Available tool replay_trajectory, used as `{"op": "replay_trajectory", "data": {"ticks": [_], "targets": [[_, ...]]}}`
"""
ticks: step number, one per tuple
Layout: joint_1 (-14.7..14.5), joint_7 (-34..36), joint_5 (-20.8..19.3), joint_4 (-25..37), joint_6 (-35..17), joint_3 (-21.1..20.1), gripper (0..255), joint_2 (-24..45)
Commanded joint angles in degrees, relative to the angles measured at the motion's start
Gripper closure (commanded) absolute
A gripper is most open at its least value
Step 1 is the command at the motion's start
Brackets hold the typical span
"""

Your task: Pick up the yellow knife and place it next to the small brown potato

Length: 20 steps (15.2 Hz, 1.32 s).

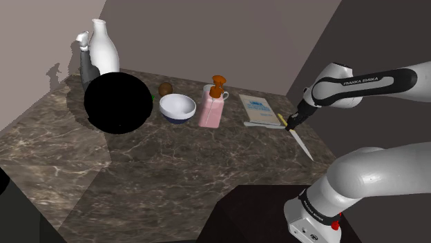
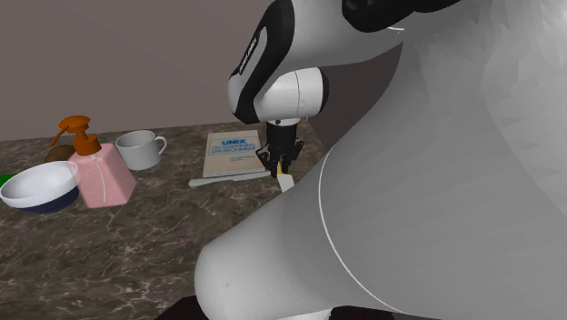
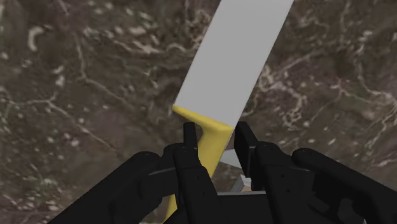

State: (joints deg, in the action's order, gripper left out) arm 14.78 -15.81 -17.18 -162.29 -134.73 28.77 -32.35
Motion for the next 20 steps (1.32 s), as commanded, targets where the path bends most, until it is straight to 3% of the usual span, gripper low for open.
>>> {"op": "replay_trajectory", "data": {"ticks": [1, 3, 20], "targets": [[0.03, 0.00, -0.02, -0.05, 0.04, 0.02, 255, 0.00], [0.00, 0.01, 0.01, -0.03, 0.01, 0.01, 255, 0.04], [0.09, 0.64, 2.21, 8.26, 16.81, -4.35, 255, -8.56]]}}
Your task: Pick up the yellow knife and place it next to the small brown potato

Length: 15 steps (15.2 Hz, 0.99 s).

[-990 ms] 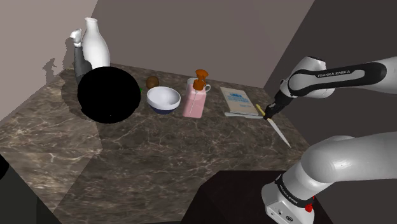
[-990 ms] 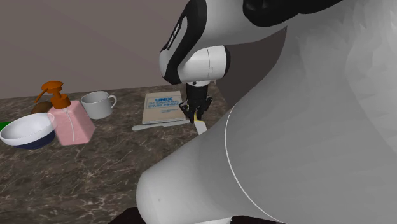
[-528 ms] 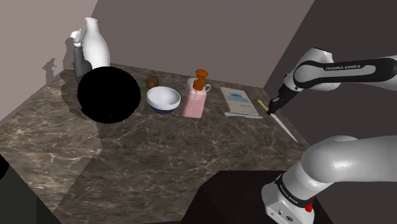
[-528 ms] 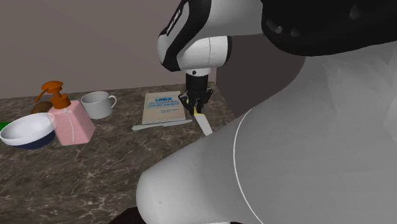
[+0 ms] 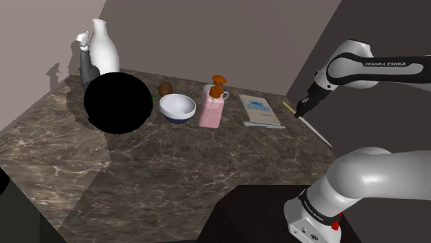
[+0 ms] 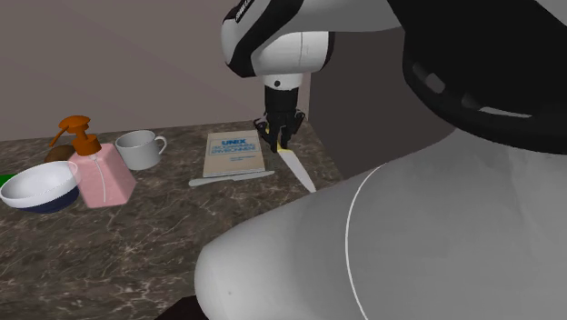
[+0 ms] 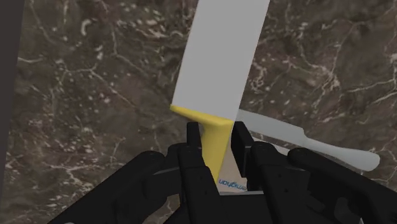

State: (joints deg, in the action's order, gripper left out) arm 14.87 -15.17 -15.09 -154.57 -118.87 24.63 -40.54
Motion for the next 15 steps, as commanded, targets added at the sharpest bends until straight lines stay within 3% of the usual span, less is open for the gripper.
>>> {"op": "replay_trajectory", "data": {"ticks": [1, 8, 15], "targets": [[-0.04, 0.00, 0.28, 1.13, 1.83, -0.43, 255, -0.66], [-0.38, 0.07, 1.34, 5.56, 7.71, -1.85, 255, -2.13], [-6.77, 7.16, 6.81, 11.27, 3.44, -6.77, 255, 8.29]]}}
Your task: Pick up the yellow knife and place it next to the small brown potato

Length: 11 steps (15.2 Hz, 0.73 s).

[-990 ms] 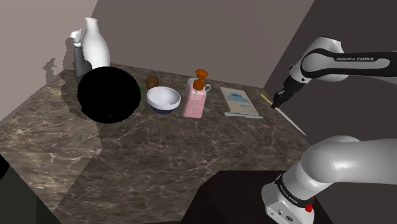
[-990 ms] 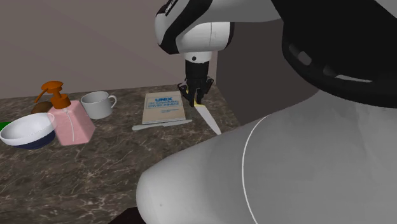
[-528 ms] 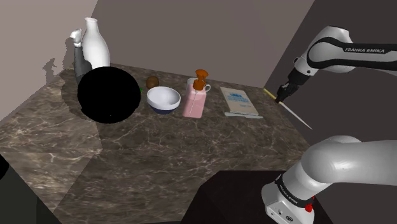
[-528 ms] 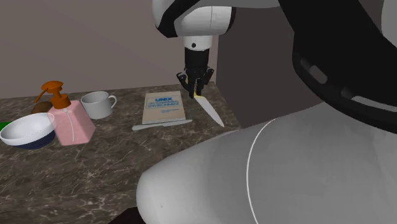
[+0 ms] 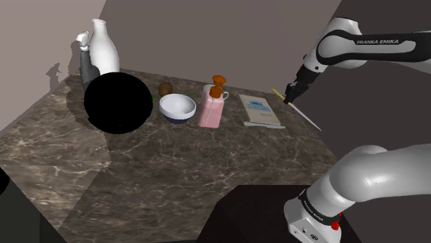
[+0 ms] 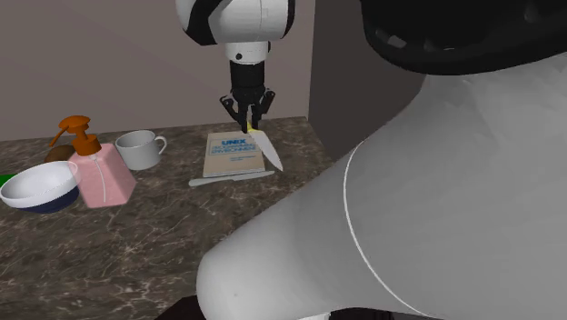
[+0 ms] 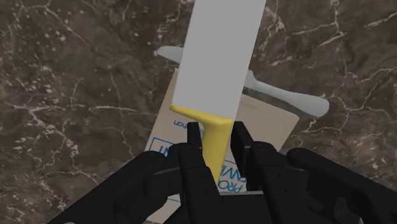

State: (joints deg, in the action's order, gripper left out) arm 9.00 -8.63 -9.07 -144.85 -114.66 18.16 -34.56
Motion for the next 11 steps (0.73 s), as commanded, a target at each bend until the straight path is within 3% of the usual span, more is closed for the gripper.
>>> {"op": "replay_trajectory", "data": {"ticks": [1, 11], "targets": [[-1.69, 1.48, 1.50, 2.63, -1.25, -0.92, 255, 3.95], [-8.02, 8.74, 7.38, 17.06, -3.67, -6.02, 255, 21.23]]}}
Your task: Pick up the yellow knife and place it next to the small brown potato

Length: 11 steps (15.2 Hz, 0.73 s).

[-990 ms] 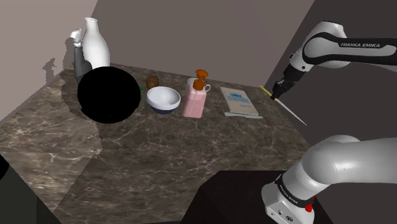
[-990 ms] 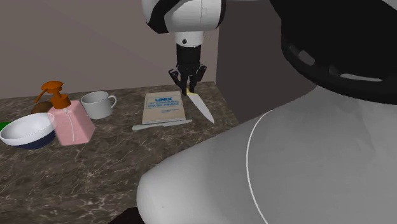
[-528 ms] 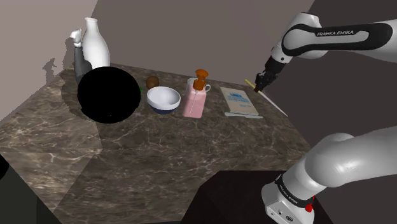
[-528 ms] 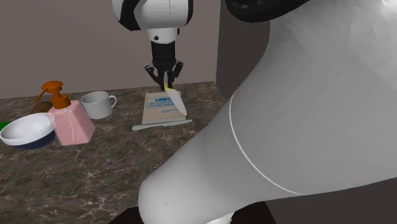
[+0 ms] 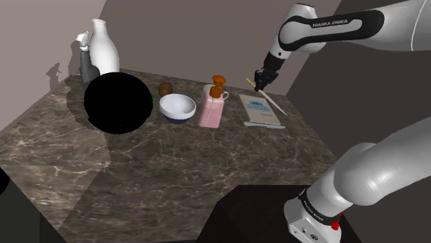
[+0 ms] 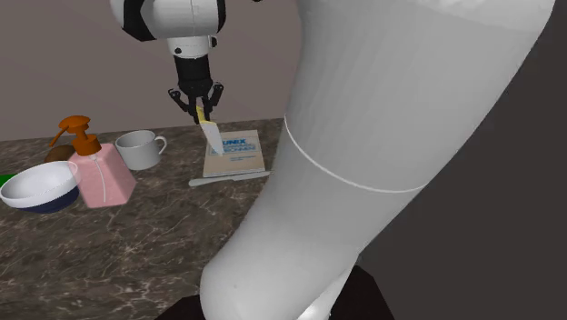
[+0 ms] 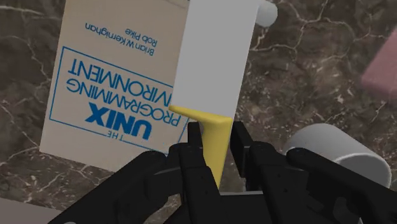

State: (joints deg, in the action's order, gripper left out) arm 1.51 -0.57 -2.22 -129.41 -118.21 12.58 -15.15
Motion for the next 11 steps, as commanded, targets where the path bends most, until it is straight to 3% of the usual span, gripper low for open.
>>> {"op": "replay_trajectory", "data": {"ticks": [1, 11], "targets": [[-1.01, 1.30, 0.99, 3.42, -0.10, -0.87, 255, 3.61], [-4.57, 6.98, 4.22, 25.23, 3.14, -4.38, 255, 22.37]]}}
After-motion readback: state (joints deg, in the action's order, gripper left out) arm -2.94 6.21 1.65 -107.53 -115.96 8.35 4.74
